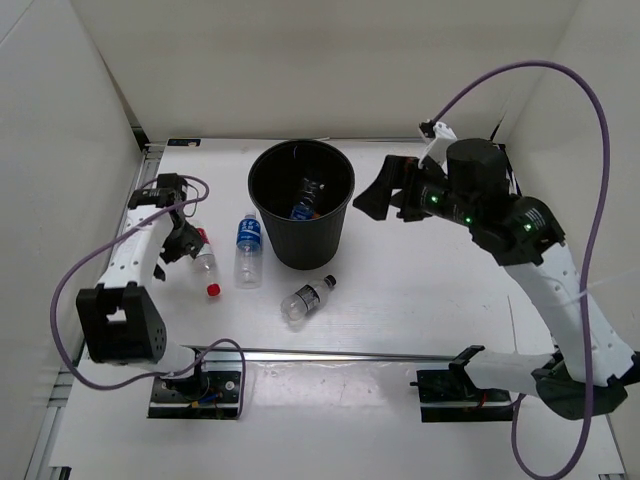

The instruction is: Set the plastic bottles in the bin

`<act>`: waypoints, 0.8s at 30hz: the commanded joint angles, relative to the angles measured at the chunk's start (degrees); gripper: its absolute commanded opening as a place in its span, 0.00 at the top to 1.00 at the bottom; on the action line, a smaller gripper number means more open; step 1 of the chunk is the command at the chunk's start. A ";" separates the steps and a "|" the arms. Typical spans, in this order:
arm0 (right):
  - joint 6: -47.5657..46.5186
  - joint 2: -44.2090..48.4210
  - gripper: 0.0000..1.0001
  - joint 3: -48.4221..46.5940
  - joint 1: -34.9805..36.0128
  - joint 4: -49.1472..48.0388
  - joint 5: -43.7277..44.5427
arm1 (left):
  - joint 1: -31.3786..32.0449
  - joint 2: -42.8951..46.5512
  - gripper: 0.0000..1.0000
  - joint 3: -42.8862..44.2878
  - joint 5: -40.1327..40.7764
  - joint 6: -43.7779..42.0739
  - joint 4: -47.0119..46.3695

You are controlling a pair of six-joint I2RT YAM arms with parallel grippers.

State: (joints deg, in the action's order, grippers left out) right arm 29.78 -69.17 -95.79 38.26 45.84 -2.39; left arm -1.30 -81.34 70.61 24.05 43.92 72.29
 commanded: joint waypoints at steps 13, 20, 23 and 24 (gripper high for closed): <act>-4.47 8.61 0.00 3.77 -0.99 7.06 -11.14 | 1.65 -23.94 0.00 12.89 -12.63 -10.26 -13.93; -6.40 10.36 0.00 3.94 -2.75 8.91 -11.14 | 1.65 -28.00 0.00 11.31 -10.52 -5.86 -13.93; -7.10 10.37 0.00 4.56 -3.46 8.91 -11.67 | 1.65 -29.48 0.00 10.78 -11.22 -5.25 -13.93; -7.63 10.37 0.00 5.08 -3.98 8.91 -11.67 | 1.65 -29.49 0.00 10.78 -11.22 -5.25 -14.45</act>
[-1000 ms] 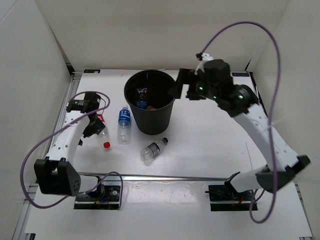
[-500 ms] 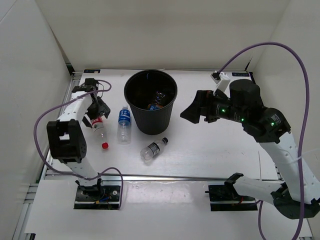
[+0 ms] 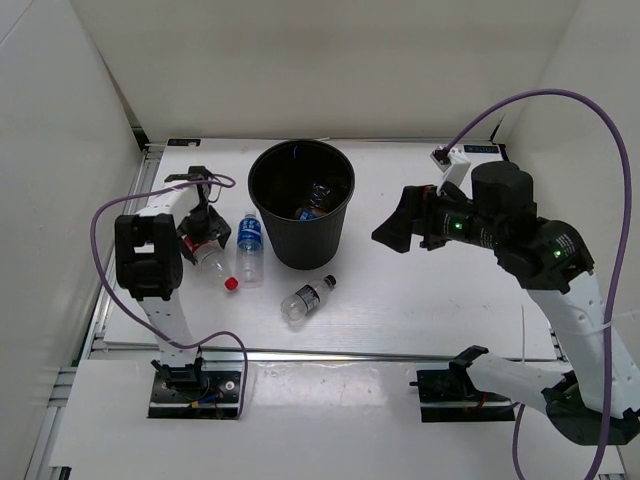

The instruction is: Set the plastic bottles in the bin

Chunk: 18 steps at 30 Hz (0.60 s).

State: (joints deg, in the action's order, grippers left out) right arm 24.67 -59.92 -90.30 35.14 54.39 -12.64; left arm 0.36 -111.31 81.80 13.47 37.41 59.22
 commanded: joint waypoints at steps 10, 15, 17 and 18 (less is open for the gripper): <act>-1.37 -1.60 0.00 0.29 -2.88 -0.68 -2.91 | -0.01 -0.59 0.65 1.06 -2.94 1.34 -1.13; -0.76 -2.75 0.00 -0.83 -3.41 -0.69 -3.44 | -0.01 4.86 0.86 13.27 2.24 4.25 5.98; -0.24 -3.45 0.00 -1.37 -4.02 -0.69 -3.44 | -0.01 6.27 0.86 22.23 2.26 4.25 9.15; -0.23 -3.97 0.00 -1.37 -4.02 -0.69 -3.44 | -0.01 7.41 0.86 25.66 2.26 4.25 10.11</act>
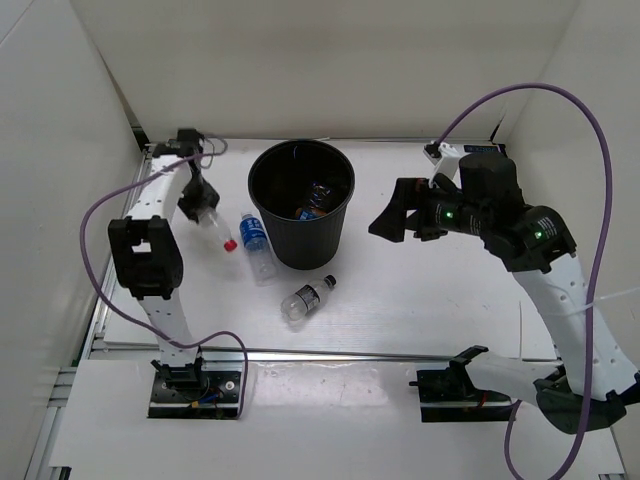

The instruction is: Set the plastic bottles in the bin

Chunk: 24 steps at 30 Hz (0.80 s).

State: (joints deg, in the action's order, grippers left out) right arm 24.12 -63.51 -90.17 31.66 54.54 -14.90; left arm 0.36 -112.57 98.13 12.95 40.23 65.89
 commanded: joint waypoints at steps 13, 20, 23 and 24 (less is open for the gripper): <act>0.31 -0.92 0.00 -1.50 -1.07 -0.84 -1.72 | 10.79 15.83 0.72 20.34 -21.82 6.71 -18.34; 0.84 0.75 0.00 -0.36 -1.07 -0.84 -1.72 | 21.86 6.59 0.51 30.88 -16.74 3.81 -17.29; 0.84 2.06 0.00 0.26 -1.07 -0.32 -1.72 | 23.28 4.56 0.37 33.35 -15.51 2.75 -17.28; 0.84 2.07 0.00 0.78 -1.07 -0.32 -1.72 | 23.28 4.56 0.24 33.36 -14.45 2.05 -17.28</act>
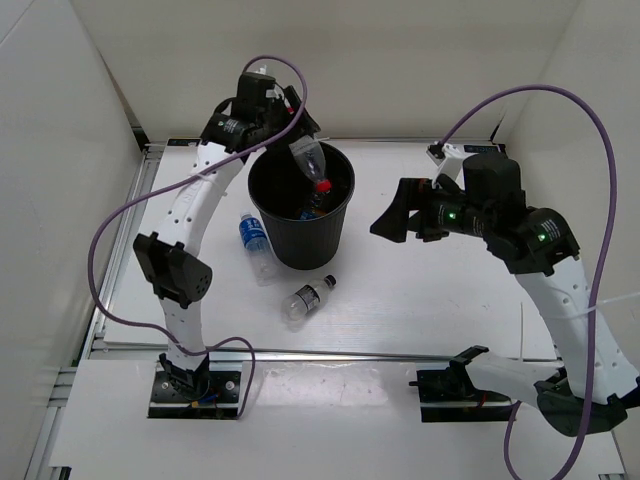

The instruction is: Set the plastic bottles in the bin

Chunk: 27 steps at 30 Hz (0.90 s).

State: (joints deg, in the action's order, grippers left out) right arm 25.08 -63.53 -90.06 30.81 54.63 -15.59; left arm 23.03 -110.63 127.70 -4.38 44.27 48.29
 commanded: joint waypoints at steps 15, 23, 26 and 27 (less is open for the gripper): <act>0.41 3.85 0.00 3.58 -0.22 -0.40 0.57 | -11.37 26.06 0.00 -24.30 18.97 -2.53 5.76; 0.41 2.79 0.00 3.58 -0.22 -0.93 -0.58 | -20.82 25.56 0.00 -51.28 -0.26 -6.38 -0.47; -0.12 2.79 0.00 3.58 -0.22 -0.93 -0.58 | -21.88 24.15 0.00 -55.53 -5.98 -8.93 -5.48; -0.12 2.79 0.00 3.58 -0.22 -0.93 -0.58 | -21.88 23.62 0.00 -55.54 -6.60 -10.33 -6.36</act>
State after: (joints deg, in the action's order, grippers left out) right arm 25.34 -60.99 -86.43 30.81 55.40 -15.20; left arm 1.93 -89.03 72.62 -3.31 37.71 47.24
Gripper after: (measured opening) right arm 0.998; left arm 0.998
